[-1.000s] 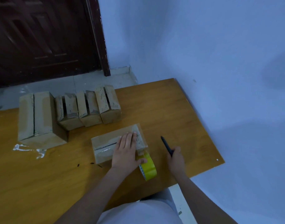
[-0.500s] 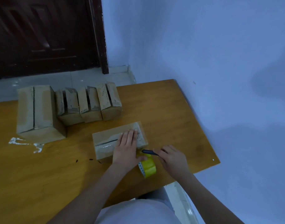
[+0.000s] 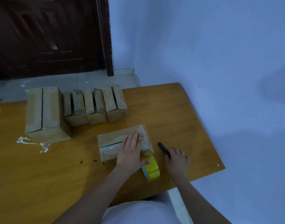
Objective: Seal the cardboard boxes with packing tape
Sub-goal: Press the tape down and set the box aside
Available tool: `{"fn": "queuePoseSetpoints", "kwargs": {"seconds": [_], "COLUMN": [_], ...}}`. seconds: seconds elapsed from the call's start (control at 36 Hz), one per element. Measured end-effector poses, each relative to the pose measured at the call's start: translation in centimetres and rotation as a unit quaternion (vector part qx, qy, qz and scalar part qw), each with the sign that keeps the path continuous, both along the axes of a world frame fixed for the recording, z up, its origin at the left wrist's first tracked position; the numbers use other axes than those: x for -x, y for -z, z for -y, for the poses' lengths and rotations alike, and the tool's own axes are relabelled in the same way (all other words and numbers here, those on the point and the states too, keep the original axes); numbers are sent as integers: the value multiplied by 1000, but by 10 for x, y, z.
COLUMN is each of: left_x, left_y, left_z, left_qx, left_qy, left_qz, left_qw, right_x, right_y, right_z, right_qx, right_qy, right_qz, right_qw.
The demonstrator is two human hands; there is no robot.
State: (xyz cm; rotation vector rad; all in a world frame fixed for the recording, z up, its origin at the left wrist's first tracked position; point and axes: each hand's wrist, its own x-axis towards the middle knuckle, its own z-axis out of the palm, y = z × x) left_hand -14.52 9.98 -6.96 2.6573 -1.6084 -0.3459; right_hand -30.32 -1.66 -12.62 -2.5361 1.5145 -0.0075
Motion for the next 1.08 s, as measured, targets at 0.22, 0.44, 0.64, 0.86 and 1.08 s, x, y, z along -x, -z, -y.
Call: {"fn": "queuePoseSetpoints", "kwargs": {"seconds": [0.22,0.44,0.64,0.86,1.08], "left_x": [1,-1,-2,-4,-23], "left_y": [2,8,13,23,30], "left_z": [0,-2,2,4,2], "left_qx": [10,25,65,126,165], "left_qy": [2,2,-41,-18,49], "left_qz": [8,-3,-4,66,97], "left_qw": [1000,1000,997,990,980], "right_x": [-17,-16,-22,-16,3], "right_y": [-21,-19,-32,-38,-40], "right_z": [-23,-18,-17,-27,-24], "right_qx": [-475,-493,-499,-463,-451], "right_qy": [21,19,17,17,90], "right_qz": [366,326,288,252,297], "right_qw": [800,806,818,850,837]}}
